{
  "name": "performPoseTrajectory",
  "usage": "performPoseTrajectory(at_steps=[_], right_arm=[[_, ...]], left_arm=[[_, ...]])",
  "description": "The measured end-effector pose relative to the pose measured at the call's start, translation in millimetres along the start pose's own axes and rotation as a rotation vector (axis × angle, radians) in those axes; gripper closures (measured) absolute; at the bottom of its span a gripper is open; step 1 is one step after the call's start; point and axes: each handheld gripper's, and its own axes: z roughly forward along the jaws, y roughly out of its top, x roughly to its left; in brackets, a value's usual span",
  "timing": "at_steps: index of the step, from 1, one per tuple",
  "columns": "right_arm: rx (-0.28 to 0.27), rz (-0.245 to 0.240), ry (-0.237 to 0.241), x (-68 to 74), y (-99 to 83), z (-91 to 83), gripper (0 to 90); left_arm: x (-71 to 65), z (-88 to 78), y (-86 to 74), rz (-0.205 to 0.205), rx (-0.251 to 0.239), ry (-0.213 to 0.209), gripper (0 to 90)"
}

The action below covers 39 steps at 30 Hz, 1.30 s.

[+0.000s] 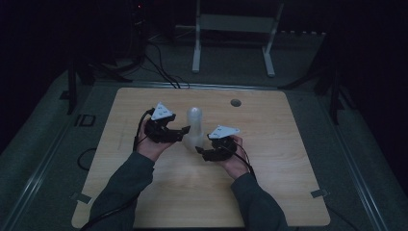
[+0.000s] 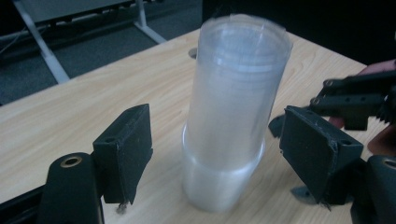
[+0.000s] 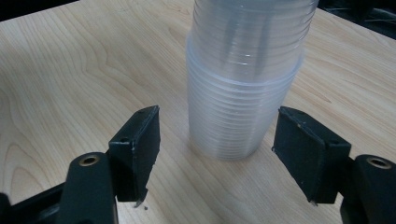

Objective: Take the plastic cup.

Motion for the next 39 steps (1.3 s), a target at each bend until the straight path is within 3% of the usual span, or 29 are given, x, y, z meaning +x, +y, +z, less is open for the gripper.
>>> performPoseTrajectory(at_steps=[9,16,24,39], right_arm=[[-0.001,0.001,-0.002,-3.2,1.5,2.0,30.1],[-0.003,0.003,-0.003,-4.7,2.3,3.0,29.8],[-0.004,0.000,-0.003,-6.6,5.2,4.2,29.7],[-0.026,0.033,0.000,-9.1,9.3,10.8,28.4]], left_arm=[[-1.5,15.3,18.2,0.016,-0.019,-0.029,25.4],[-6.1,27.2,24.3,0.030,-0.014,-0.037,24.9],[-7.2,36.7,27.0,0.019,-0.008,-0.038,24.8],[-8.2,33.9,31.8,0.024,-0.015,-0.050,37.1]])
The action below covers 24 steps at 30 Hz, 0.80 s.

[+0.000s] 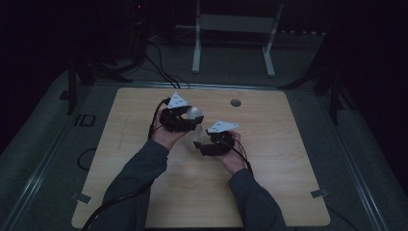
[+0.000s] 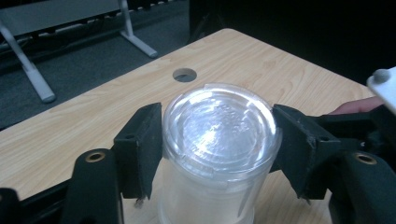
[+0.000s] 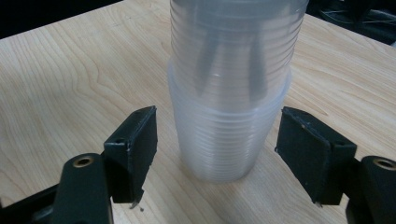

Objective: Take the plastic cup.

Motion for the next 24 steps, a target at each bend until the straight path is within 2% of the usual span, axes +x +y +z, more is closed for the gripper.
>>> performPoseTrajectory(at_steps=[4,10,16,24], right_arm=[[-0.004,0.003,0.000,-0.5,0.3,0.4,28.4],[-0.008,0.005,0.000,-0.9,0.5,0.0,28.4],[-0.012,0.005,-0.003,-1.8,1.0,-0.7,28.4],[-0.009,0.003,-0.002,-1.7,1.9,1.0,27.8]], left_arm=[[0.3,-0.3,0.2,-0.001,0.001,-0.002,38.1],[0.1,5.4,-2.9,-0.015,0.009,0.000,31.7],[0.1,4.8,-1.7,-0.012,0.015,0.007,37.3],[0.1,-1.9,4.8,-0.010,-0.009,-0.003,37.7]])
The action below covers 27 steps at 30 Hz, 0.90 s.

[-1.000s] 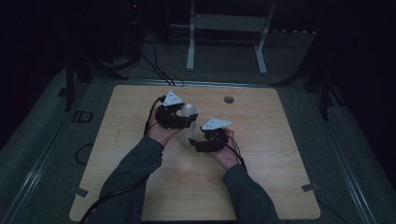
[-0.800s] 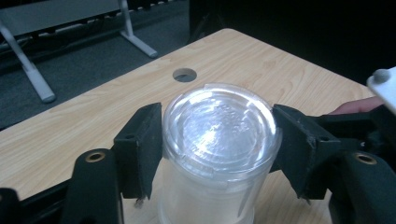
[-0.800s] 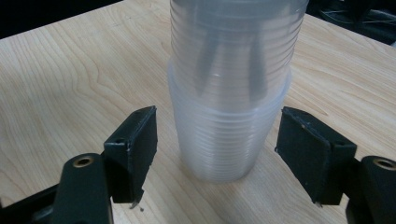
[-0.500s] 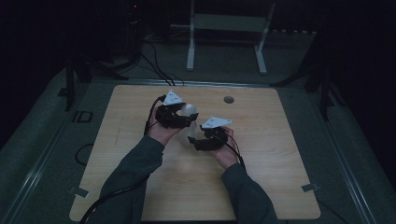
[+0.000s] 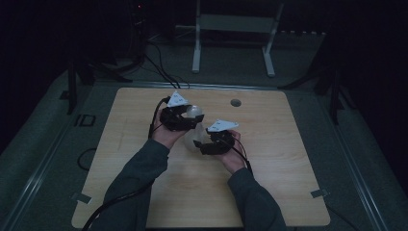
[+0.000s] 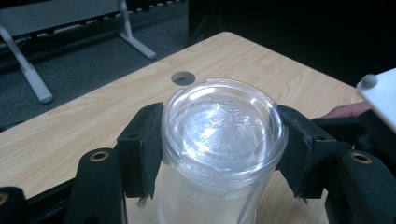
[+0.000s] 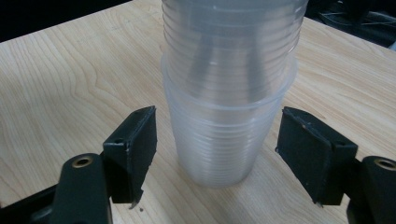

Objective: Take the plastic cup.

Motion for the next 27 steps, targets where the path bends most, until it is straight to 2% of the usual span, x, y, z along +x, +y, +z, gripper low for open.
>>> performPoseTrajectory(at_steps=[10,19,27], right_arm=[[-0.007,-0.020,-0.008,-1.8,6.5,-0.5,27.0],[-0.028,-0.012,-0.012,-4.2,14.3,4.0,26.6],[-0.017,-0.014,-0.010,-3.3,17.7,9.0,27.6]], left_arm=[[2.3,-7.5,8.3,0.005,-0.008,-0.007,40.7],[1.6,-13.9,14.9,0.011,-0.026,-0.017,41.3],[0.7,-20.9,22.1,0.021,-0.039,-0.026,41.5]])
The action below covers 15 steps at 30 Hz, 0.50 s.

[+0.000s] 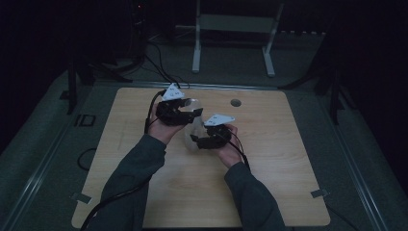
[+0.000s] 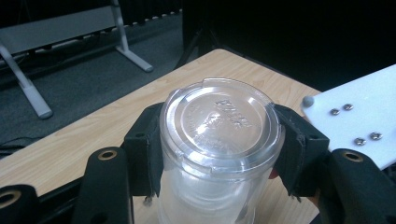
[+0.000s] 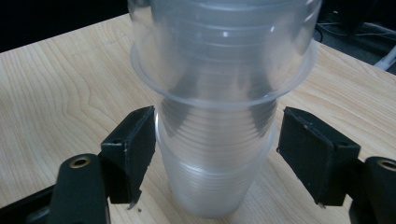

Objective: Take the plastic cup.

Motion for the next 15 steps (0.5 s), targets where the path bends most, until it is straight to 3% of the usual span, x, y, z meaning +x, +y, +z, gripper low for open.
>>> performPoseTrajectory(at_steps=[15], right_arm=[[0.005,-0.008,0.005,-1.7,-0.4,-5.5,27.6]], left_arm=[[-0.4,-14.6,13.0,0.012,-0.029,-0.020,41.6]])
